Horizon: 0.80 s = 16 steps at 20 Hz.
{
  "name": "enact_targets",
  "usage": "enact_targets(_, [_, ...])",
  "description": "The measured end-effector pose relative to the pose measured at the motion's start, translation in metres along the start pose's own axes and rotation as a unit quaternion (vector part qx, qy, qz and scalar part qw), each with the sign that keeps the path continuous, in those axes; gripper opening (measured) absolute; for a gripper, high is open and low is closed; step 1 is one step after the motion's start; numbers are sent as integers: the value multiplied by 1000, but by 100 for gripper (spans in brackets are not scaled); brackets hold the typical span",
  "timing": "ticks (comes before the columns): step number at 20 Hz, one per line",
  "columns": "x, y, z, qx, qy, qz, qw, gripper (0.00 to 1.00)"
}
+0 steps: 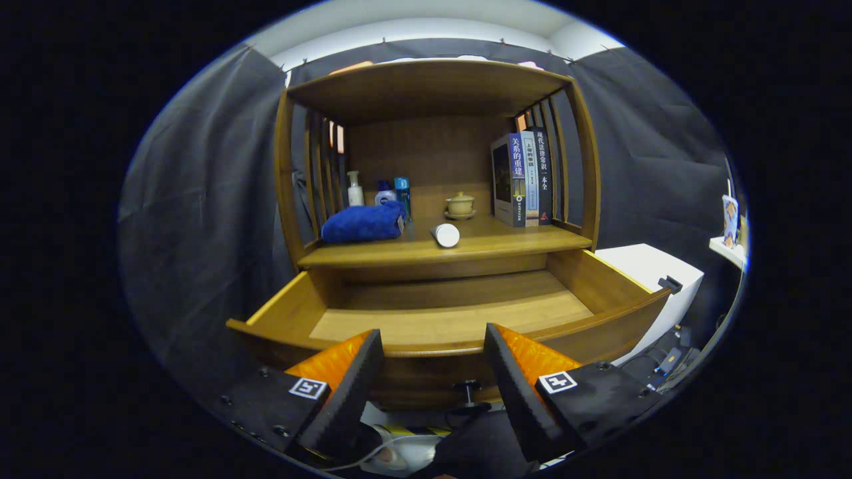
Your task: Pull open the drawer, take out the items inside it, and place them on the countertop above the cabinet.
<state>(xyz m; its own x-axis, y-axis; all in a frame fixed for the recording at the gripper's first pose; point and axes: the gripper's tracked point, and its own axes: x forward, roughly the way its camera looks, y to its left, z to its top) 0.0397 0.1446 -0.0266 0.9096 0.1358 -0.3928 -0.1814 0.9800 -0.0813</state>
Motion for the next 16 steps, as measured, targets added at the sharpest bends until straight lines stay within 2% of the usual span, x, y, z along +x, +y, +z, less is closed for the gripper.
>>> enact_targets(3, [-2, 8, -18, 18, 15, 9, 1000, 99])
enact_targets(6, [2, 4, -34, 9, 34, 2, 999, 99])
enact_targets(10, [6, 0, -35, 19, 33, -13, 999, 98])
enact_targets(12, [9, 0, -35, 4, 31, -16, 999, 96])
enact_targets(16, [25, -5, -32, 6, 35, -13, 999, 98])
